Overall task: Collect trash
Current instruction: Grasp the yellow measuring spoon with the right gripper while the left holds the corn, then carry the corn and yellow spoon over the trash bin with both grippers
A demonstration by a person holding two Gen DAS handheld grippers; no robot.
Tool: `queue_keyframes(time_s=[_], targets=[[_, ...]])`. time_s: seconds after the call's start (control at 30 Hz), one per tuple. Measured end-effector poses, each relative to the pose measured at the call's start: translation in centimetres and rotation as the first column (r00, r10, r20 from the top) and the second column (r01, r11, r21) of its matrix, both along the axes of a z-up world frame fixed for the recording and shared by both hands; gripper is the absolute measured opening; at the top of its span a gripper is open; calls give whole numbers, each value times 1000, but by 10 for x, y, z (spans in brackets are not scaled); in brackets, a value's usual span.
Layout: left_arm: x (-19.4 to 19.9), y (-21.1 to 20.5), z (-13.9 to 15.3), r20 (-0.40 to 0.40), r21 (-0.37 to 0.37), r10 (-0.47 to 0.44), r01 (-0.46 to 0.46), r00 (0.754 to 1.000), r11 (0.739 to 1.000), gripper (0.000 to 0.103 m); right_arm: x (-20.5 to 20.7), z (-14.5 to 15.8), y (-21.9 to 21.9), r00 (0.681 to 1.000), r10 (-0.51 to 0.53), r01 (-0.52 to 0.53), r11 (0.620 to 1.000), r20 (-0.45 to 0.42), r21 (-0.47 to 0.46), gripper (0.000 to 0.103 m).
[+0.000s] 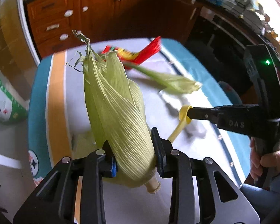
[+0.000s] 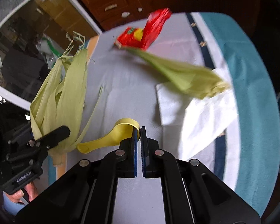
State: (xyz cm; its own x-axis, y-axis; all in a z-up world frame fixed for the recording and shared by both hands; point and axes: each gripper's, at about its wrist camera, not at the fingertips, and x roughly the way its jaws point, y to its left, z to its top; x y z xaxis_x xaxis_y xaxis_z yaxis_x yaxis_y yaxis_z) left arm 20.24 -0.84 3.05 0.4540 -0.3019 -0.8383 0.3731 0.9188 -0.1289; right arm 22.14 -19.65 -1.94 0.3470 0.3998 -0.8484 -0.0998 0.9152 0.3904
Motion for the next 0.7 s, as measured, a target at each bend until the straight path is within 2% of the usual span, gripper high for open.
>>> queue_keyframes(time_s=[0.17, 0.37, 0.57, 0.7], targets=[[-3, -40, 27, 56, 15, -79, 78, 995, 997, 31, -13, 27, -53, 993, -96, 92, 994, 64, 63, 3], [-7, -120, 50, 100, 35, -219, 216, 971, 976, 31, -25, 43, -128, 965, -237, 226, 968, 108, 109, 3], [-8, -210, 45, 80, 35, -358, 356, 930, 934, 31, -53, 39, -227, 905, -408, 390, 909, 119, 149, 3], [-11, -283, 31, 46, 24, -462, 462, 886, 887, 31, -72, 21, -292, 849, -521, 505, 849, 90, 155, 3]])
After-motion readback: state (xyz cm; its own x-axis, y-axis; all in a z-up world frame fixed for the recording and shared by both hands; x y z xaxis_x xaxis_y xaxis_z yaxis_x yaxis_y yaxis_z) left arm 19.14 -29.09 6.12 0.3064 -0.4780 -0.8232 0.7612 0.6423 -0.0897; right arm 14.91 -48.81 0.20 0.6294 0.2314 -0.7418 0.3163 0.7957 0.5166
